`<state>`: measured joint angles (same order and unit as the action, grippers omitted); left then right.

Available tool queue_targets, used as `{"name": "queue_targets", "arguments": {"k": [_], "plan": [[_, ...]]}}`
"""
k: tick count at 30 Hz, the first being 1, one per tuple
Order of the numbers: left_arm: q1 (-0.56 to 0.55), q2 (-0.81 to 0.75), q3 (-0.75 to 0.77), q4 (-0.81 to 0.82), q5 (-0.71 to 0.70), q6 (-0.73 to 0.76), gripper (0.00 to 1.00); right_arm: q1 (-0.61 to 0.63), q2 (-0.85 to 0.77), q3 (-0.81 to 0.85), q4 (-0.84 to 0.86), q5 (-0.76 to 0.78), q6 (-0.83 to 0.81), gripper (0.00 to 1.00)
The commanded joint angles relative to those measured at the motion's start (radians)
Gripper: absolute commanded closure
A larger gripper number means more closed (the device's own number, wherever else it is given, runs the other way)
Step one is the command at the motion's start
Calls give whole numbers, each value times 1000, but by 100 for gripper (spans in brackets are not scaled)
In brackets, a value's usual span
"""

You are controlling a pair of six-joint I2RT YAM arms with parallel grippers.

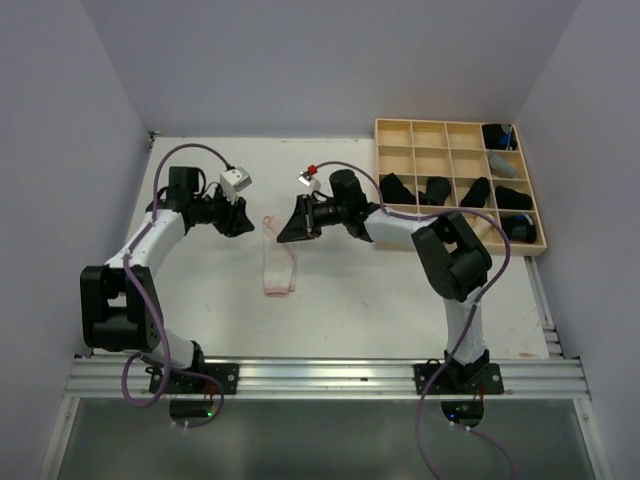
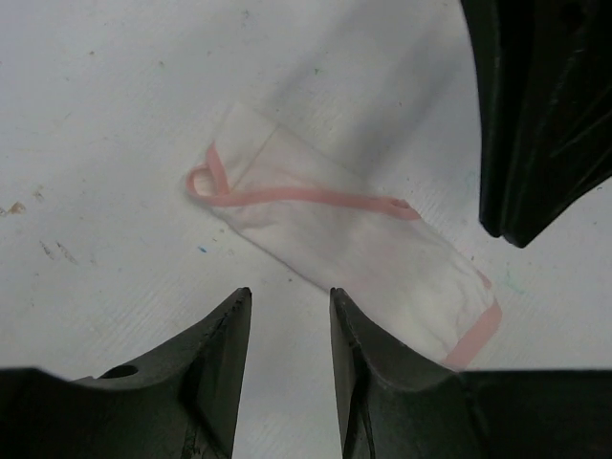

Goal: Roll the underwear

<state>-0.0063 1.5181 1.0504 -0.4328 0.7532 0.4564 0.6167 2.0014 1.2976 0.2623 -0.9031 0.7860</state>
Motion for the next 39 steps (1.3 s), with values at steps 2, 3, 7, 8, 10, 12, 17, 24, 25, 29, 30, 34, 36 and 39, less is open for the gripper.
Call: {"name": "queue_targets", "arguments": {"k": [2, 3, 7, 8, 10, 12, 17, 24, 25, 29, 30, 34, 36, 39], "plan": [[0, -38, -32, 9, 23, 67, 57, 11, 144, 34, 371, -54, 367, 82], [0, -39, -33, 2, 18, 74, 57, 12, 158, 35, 389, -53, 389, 83], [0, -45, -38, -3, -6, 100, 57, 26, 183, 25, 284, -31, 308, 85], [0, -47, -39, -4, -9, 106, 57, 29, 186, 25, 246, -23, 271, 86], [0, -50, -49, -7, -9, 125, 57, 34, 195, 28, 89, 13, 144, 87], [0, -55, -56, -15, -3, 143, 57, 31, 223, 23, 2, 29, 61, 87], [-20, -55, -75, -63, -9, 249, 58, 21, 281, 31, -96, 27, -59, 88], [-106, -90, -131, -96, -45, 372, 58, 20, 260, 20, -51, -3, -47, 86], [-113, -111, -141, -96, -48, 383, 58, 20, 241, 34, -48, -8, -44, 85], [-159, -176, -190, -95, -61, 436, 58, 20, 113, 71, -29, -34, -10, 80], [-179, -188, -214, -90, -72, 455, 58, 20, 96, 74, -9, -39, 10, 80], [-260, -271, -291, -63, -115, 481, 57, 35, 65, 80, 6, -54, 45, 79], [-311, -295, -334, -32, -139, 475, 56, 46, 92, 81, -12, -57, 41, 79], [-378, -322, -375, -8, -178, 467, 55, 52, 153, 69, -34, -57, 21, 80]]}}
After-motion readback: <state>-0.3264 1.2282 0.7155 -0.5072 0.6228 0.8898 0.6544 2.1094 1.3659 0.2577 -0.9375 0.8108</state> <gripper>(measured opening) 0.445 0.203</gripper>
